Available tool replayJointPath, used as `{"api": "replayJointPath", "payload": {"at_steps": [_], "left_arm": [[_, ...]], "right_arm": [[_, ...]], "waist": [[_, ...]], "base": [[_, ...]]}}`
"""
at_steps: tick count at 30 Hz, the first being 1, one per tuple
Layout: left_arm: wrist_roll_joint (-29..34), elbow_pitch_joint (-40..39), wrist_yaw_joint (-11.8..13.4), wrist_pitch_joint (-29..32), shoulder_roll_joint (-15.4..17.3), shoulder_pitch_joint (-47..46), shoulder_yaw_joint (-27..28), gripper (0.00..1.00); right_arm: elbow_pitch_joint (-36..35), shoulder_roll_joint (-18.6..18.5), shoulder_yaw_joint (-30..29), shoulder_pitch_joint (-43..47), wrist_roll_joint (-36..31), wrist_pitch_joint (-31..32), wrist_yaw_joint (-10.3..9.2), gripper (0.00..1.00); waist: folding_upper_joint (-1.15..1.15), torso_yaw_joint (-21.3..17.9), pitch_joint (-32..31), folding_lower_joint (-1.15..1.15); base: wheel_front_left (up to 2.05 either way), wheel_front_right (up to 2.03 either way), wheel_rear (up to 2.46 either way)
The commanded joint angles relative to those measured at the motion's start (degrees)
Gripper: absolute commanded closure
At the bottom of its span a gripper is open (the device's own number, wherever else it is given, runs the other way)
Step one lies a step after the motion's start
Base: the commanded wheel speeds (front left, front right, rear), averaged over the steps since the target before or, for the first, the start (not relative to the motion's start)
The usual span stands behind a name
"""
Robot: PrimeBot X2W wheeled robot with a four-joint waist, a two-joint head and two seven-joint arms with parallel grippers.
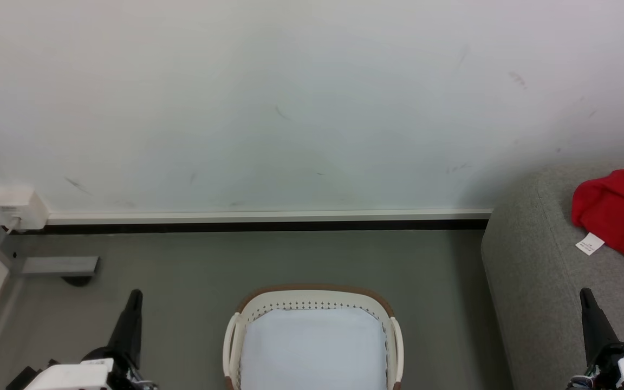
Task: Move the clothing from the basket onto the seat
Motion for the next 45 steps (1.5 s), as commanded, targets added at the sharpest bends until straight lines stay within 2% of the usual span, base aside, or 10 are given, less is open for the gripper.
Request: {"api": "replayJointPath", "payload": {"at_steps": [1, 45], "left_arm": [[-0.8, -0.2, -0.2, 0.2, 0.4, -0.4, 0.1, 1.00], [-0.8, -0.2, -0.2, 0.2, 0.4, -0.4, 0.1, 1.00]], "right_arm": [[-0.2, -0.4, -0.2, -0.7, 0.1, 0.2, -0.12, 1.00], [-0.2, -0.4, -0.2, -0.7, 0.1, 0.1, -0.12, 1.00]], "waist": [[0.00, 0.0, 0.0, 0.00], [0.00, 0.0, 0.0, 0.00]], "base": [[0.00, 0.00, 0.00], [0.00, 0.00, 0.00]]}}
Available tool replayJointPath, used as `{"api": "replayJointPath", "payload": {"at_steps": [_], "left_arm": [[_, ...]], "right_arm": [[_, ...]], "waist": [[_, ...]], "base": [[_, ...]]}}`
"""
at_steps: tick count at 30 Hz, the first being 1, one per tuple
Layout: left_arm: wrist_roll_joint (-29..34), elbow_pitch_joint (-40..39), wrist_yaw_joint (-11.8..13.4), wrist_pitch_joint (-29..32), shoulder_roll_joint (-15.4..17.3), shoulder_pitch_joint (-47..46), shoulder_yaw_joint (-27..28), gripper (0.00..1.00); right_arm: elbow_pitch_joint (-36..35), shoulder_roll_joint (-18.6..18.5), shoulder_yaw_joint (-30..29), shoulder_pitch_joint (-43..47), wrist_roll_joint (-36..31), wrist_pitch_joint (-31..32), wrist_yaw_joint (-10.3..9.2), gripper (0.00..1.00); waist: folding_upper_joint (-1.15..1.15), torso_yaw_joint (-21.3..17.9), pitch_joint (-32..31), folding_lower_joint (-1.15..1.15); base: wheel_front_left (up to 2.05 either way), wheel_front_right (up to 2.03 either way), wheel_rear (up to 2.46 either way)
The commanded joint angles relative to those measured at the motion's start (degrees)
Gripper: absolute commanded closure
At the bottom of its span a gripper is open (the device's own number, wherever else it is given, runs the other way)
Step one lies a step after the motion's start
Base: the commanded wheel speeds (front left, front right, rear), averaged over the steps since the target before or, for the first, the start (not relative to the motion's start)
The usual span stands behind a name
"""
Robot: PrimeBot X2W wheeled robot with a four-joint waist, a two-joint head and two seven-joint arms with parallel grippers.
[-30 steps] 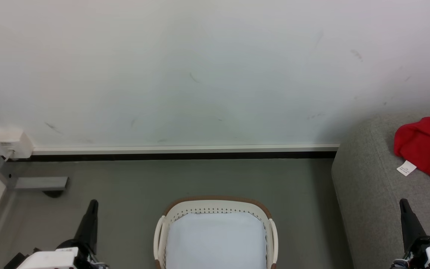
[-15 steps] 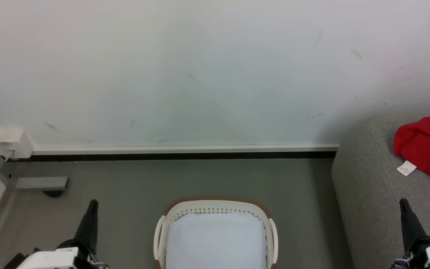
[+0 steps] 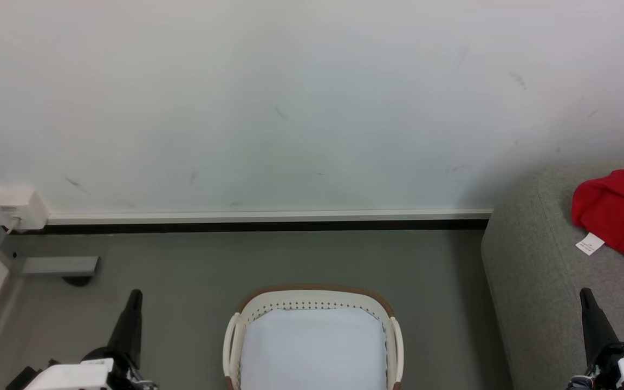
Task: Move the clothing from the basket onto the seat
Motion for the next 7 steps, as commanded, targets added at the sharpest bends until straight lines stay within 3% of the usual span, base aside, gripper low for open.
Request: {"api": "replayJointPath", "payload": {"at_steps": [1, 7], "left_arm": [[-0.8, -0.2, -0.2, 0.2, 0.4, -0.4, 0.1, 1.00], [-0.8, -0.2, -0.2, 0.2, 0.4, -0.4, 0.1, 1.00]], "right_arm": [[-0.2, -0.4, -0.2, -0.7, 0.1, 0.1, -0.12, 1.00], [-0.2, -0.4, -0.2, -0.7, 0.1, 0.1, -0.12, 1.00]], "waist": [[0.00, 0.0, 0.0, 0.00], [0.00, 0.0, 0.0, 0.00]], "base": [[0.00, 0.00, 0.00], [0.00, 0.00, 0.00]]}}
